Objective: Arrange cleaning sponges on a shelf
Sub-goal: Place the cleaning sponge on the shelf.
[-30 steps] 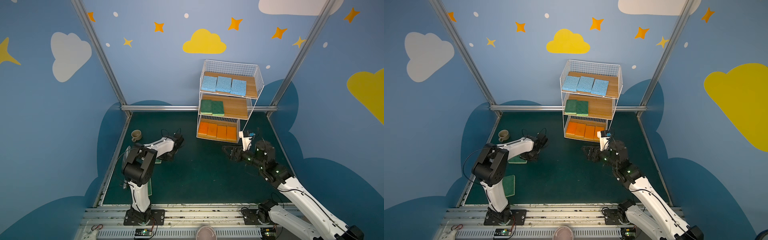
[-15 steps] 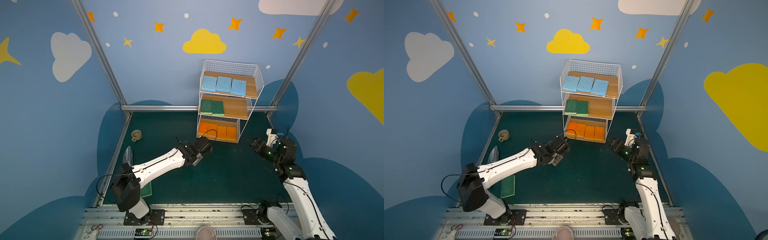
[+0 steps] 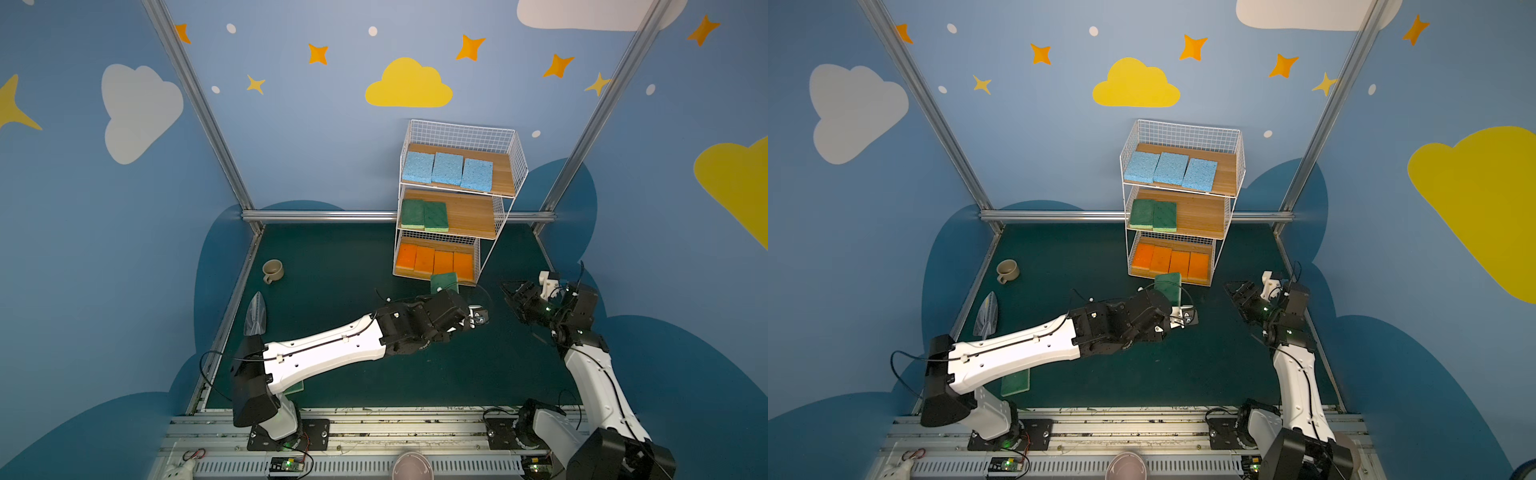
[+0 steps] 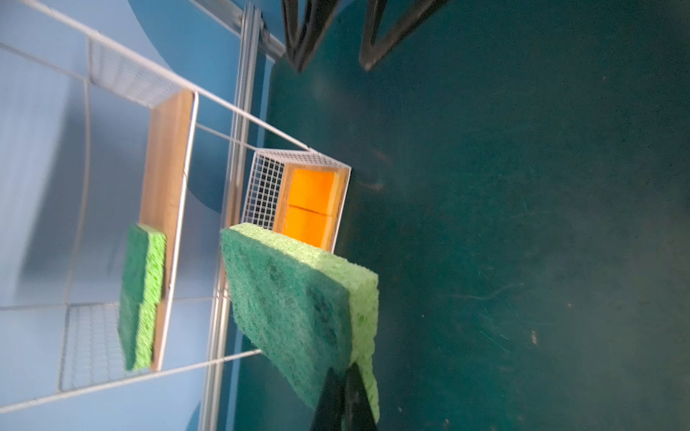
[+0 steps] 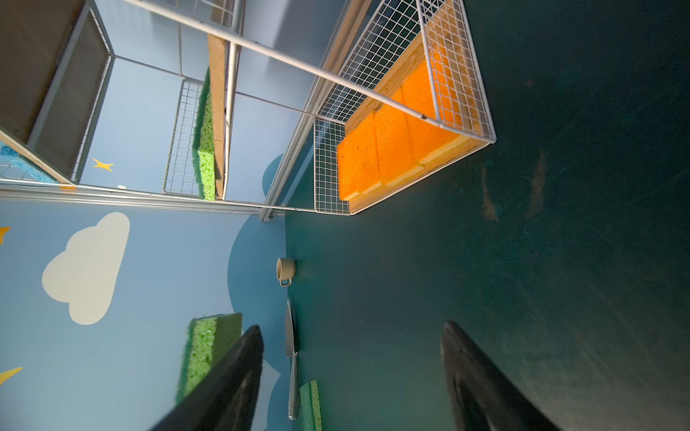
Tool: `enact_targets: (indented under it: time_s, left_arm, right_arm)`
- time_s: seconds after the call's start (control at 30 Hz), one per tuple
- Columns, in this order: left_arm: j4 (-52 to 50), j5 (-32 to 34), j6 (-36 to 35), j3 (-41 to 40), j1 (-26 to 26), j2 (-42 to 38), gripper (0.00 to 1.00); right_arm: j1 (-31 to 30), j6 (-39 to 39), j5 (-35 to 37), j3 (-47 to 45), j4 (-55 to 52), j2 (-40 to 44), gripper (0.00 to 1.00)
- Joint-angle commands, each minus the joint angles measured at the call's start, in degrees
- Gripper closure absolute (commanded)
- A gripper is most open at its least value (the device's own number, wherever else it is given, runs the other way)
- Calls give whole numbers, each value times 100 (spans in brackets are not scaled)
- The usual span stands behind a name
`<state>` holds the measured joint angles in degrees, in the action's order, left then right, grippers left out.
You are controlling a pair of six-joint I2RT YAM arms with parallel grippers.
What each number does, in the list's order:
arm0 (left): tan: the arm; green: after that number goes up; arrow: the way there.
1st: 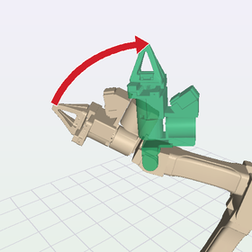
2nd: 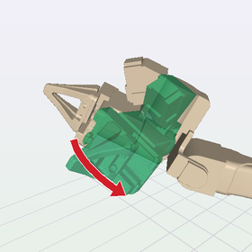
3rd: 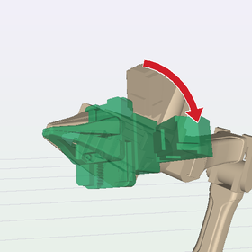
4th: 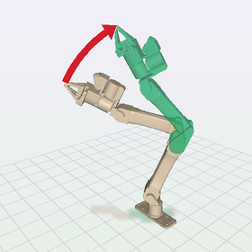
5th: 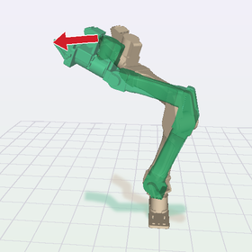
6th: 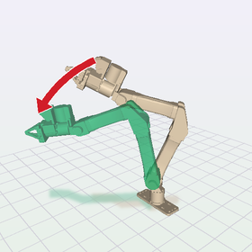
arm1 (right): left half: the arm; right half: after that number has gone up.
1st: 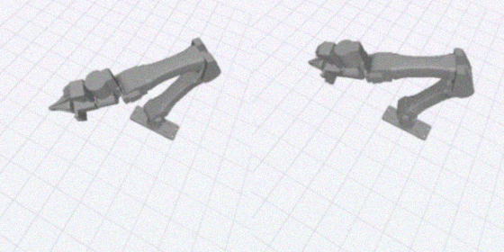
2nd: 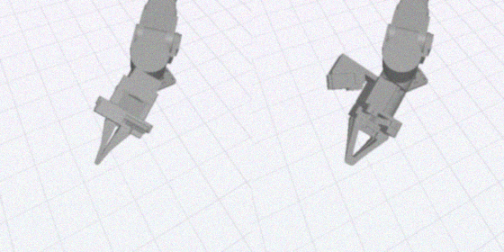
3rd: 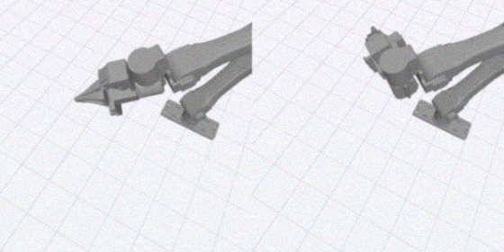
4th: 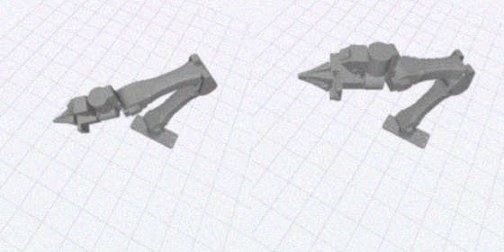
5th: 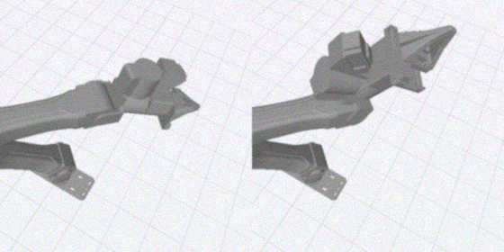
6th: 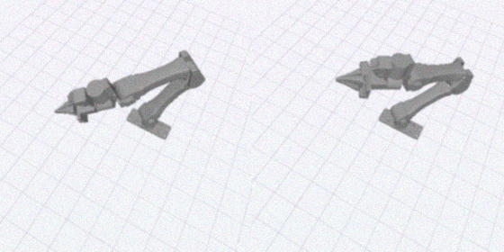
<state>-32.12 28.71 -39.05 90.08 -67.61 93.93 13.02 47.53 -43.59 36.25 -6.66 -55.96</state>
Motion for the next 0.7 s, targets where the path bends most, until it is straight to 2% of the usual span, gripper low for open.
enact_targets:
  time_s: [0.0,0.13,0.2,0.4,0.67]
  left_arm:
    - [231,-498,-1118,384,112,254,97]
    - [-20,-741,-1374,1134,397,678,97]
    - [-53,-615,-1591,1519,525,914,97]
    - [694,-140,-2379,1919,752,1516,97]
    - [723,-41,-2567,2729,1071,2220,97]
  right_arm:
    - [25,-26,-98,41,108,23,25]
    - [26,-24,-93,39,109,-11,26]
    - [28,-33,-97,41,91,-37,26]
    - [25,2,-194,145,10,-163,26]
    - [17,-59,-396,206,-162,-279,27]
